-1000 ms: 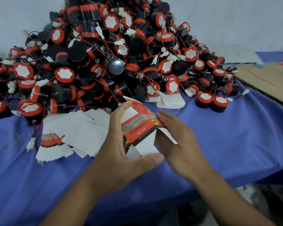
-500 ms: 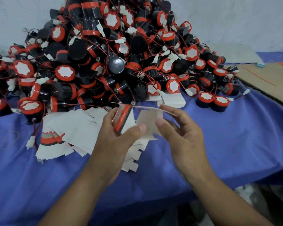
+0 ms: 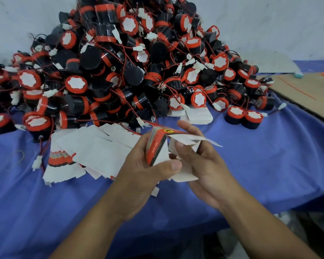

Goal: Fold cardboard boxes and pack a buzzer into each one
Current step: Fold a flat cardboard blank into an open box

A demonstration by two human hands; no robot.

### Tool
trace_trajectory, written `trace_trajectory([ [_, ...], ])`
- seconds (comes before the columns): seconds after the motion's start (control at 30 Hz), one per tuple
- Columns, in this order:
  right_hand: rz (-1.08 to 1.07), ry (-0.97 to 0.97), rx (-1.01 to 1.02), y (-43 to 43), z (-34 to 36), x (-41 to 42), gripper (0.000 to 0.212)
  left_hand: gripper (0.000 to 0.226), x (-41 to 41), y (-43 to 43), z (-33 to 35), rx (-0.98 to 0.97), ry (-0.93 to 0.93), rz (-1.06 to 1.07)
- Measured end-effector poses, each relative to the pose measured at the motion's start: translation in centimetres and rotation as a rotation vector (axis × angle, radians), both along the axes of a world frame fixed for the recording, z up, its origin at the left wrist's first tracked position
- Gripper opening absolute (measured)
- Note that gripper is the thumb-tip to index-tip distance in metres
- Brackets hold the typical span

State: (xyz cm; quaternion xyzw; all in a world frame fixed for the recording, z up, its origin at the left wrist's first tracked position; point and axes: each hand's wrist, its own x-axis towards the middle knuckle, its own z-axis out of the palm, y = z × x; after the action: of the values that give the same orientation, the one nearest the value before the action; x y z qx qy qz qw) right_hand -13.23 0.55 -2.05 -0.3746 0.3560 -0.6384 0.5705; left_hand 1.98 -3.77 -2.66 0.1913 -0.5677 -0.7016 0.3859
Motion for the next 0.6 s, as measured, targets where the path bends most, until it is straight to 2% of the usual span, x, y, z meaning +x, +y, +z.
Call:
trace_trajectory([
  [0.07, -0.011, 0.027, -0.008, 0.0, -0.1, 0.2, 0.069, 0.059, -0.2, 0.2, 0.0, -0.005, -0.023, 0.017],
  [0.27, -0.069, 0.171, -0.107, -0.1, -0.5, 0.4, 0.038, 0.058, -0.2, 0.1, 0.3, 0.01, 0.007, 0.059],
  [0.33, -0.105, 0.243, -0.158, 0.1, -0.4, 0.4, 0.036, 0.066, -0.1, 0.0, 0.4, 0.041, 0.029, 0.068],
  [0.43, -0.189, 0.464, -0.293, 0.5, -0.4, 0.6, 0.039, 0.075, -0.3, 0.3, 0.6, 0.066, 0.066, 0.122],
  [0.53, -0.261, 0.736, -0.439, 0.6, -1.2, 1.0, 0.046, 0.058, -0.6, 0.6, 0.4, 0.1, 0.085, 0.253],
  [0.6, -0.239, 0.776, -0.467, 0.6, -1.7, 1.2, 0.049, 0.047, -0.6, 0.7, 0.0, 0.114, 0.083, 0.31],
])
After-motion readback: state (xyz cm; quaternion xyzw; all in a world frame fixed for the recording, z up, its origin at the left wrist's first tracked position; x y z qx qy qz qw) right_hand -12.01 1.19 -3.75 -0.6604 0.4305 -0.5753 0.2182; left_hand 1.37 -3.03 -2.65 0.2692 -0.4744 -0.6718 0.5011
